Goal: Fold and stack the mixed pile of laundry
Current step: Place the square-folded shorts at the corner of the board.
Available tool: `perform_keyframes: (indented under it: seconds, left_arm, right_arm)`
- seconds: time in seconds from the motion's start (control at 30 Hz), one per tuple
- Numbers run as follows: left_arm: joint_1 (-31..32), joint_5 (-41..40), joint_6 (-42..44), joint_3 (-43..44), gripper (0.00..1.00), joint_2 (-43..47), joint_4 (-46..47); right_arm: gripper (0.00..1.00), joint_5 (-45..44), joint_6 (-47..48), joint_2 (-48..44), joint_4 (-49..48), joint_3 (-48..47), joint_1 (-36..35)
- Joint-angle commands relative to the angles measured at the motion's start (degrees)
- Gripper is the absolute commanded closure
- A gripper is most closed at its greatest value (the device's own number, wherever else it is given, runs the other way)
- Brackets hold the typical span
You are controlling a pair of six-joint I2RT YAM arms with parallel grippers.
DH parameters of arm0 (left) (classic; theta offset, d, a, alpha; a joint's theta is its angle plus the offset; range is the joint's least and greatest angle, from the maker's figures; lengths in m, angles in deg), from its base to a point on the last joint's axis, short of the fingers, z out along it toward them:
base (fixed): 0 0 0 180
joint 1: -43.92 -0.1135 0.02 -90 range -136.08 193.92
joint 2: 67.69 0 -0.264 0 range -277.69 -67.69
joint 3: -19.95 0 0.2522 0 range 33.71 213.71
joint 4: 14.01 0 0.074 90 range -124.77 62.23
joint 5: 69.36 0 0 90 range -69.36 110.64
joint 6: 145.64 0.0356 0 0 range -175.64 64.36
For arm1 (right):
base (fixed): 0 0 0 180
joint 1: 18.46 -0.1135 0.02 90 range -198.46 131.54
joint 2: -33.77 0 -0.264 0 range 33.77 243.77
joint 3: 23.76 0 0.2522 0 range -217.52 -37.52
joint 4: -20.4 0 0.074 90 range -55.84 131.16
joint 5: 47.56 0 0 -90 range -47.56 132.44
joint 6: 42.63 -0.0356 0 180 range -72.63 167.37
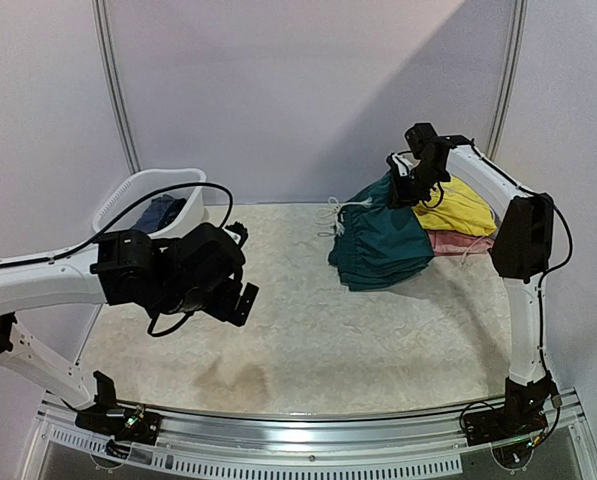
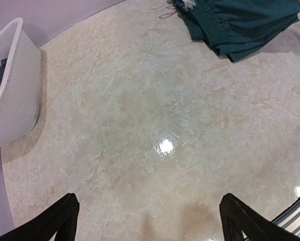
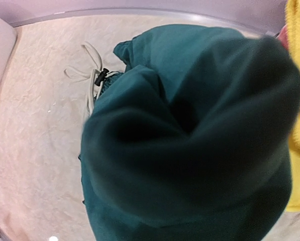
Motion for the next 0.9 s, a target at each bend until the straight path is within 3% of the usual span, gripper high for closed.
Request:
perform_keyframes:
  seconds: [0.0, 0.4, 0.87]
  left_arm:
    - [-2.09, 3.84, 1.14, 4.79, 0.0, -4.11, -1.43]
    - [-3.51, 8.23, 3.97, 14.51, 0.0, -14.2, -4.74]
    - [-3.44, 10.39, -0.03, 10.11, 0.01, -12.17, -2.71]
  right_arm:
    - [1.0, -4.97, 6.96, 1.62, 0.88, -4.75, 1.36]
    - [1.0, -6.17, 12.0, 0.39, -1.99, -11.98, 5.17]
    - [1.0, -9.67, 15.25, -3.63, -0.39, -16.58, 9.63]
